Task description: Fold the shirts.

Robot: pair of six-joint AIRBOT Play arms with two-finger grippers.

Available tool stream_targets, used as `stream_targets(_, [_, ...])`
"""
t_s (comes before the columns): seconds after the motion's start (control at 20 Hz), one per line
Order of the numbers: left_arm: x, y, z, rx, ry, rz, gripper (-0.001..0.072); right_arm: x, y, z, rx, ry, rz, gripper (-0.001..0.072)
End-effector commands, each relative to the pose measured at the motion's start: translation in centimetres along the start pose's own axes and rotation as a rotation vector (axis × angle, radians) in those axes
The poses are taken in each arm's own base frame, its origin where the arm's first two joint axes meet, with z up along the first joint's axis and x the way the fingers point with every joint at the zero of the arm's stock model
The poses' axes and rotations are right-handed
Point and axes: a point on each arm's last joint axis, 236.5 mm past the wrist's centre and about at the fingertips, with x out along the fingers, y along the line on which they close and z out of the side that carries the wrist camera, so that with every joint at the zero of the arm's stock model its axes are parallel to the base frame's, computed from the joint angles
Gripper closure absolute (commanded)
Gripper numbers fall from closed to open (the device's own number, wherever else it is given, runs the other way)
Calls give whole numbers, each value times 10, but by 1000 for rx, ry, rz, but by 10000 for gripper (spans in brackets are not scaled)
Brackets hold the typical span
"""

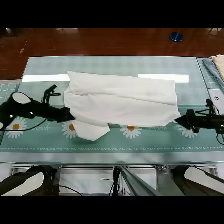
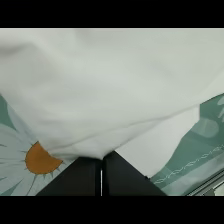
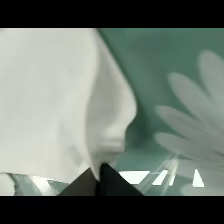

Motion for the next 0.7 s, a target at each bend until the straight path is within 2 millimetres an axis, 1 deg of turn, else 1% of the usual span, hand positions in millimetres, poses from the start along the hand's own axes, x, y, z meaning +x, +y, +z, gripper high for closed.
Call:
stream_targets(0.0, [-49, -25, 44, 106, -155, 1, 667, -37, 54, 16, -162, -144, 70, 686])
stream_targets(0.05, [-63, -34, 59, 124, -205, -8, 667, -49, 71, 24, -188, -208, 94, 686])
stream_targets(0.15, [-79, -46, 86, 145, -285, -19, 667, -62, 103, 41, -186, -315, 191, 686])
stream_targets(0.2, [-82, -47, 97, 148, -312, -18, 667, -63, 110, 48, -190, -346, 211, 686])
stream_targets(0.25, [-83, -46, 108, 146, -330, -14, 667, -63, 110, 55, -193, -375, 196, 686])
stream_targets(0.35, [-79, -43, 124, 135, -325, -25, 666, -59, 111, 69, -205, -417, 163, 686])
stream_targets(0.4, [-75, -42, 132, 129, -316, -34, 667, -55, 115, 75, -212, -423, 158, 686])
stream_targets(0.5, [-71, -41, 154, 115, -319, -59, 667, -46, 123, 89, -234, -418, 149, 686])
stream_targets(0.65, [-71, -41, 189, 136, -330, -66, 666, -40, 137, 127, -266, -454, 128, 686])
